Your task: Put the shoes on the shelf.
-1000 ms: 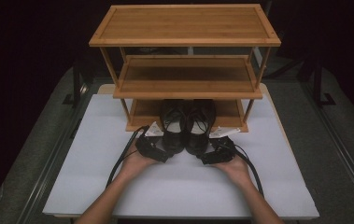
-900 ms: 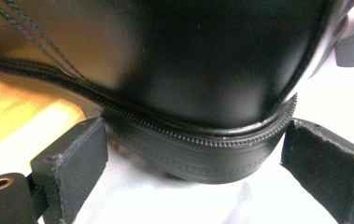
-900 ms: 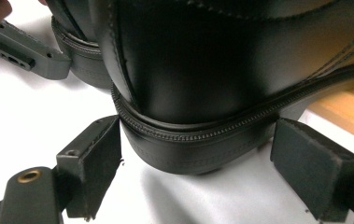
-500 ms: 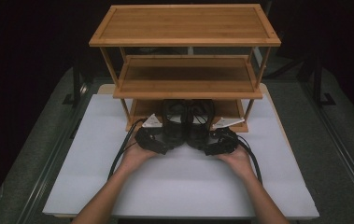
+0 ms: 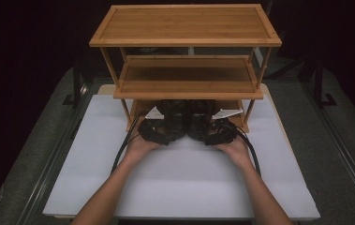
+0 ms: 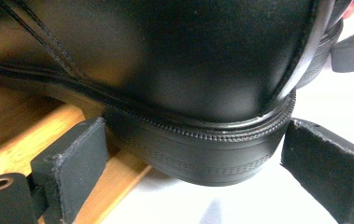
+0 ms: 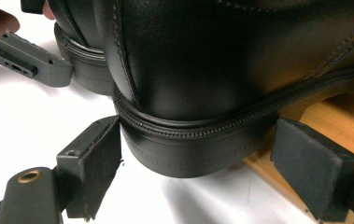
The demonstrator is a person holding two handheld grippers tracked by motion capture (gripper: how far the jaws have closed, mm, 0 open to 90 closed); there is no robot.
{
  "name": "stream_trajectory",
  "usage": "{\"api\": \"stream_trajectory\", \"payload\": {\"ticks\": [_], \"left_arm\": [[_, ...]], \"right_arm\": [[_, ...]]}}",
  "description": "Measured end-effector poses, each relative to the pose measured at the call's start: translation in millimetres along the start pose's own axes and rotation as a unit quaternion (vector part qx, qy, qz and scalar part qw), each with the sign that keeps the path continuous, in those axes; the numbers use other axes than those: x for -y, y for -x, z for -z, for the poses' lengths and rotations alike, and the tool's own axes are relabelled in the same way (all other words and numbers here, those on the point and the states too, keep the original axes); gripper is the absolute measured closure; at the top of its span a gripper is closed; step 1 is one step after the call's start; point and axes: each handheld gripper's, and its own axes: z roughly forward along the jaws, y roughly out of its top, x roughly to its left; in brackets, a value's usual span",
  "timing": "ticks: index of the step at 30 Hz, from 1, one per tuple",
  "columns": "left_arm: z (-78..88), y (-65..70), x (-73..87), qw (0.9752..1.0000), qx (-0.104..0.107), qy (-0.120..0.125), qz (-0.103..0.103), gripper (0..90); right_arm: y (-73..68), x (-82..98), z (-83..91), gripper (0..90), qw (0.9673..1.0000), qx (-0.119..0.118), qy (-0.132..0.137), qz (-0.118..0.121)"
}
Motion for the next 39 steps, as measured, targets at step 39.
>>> {"api": "stream_trajectory", "payload": {"ticks": [39], "left_arm": [[-34.4, -32.6, -15.3, 0.9993, -0.016, -0.030, 0.016, 6.9]], "right_arm": [[31.1, -15.7, -33.1, 16.2, 0.9987, 0.046, -0.022, -0.005]]}}
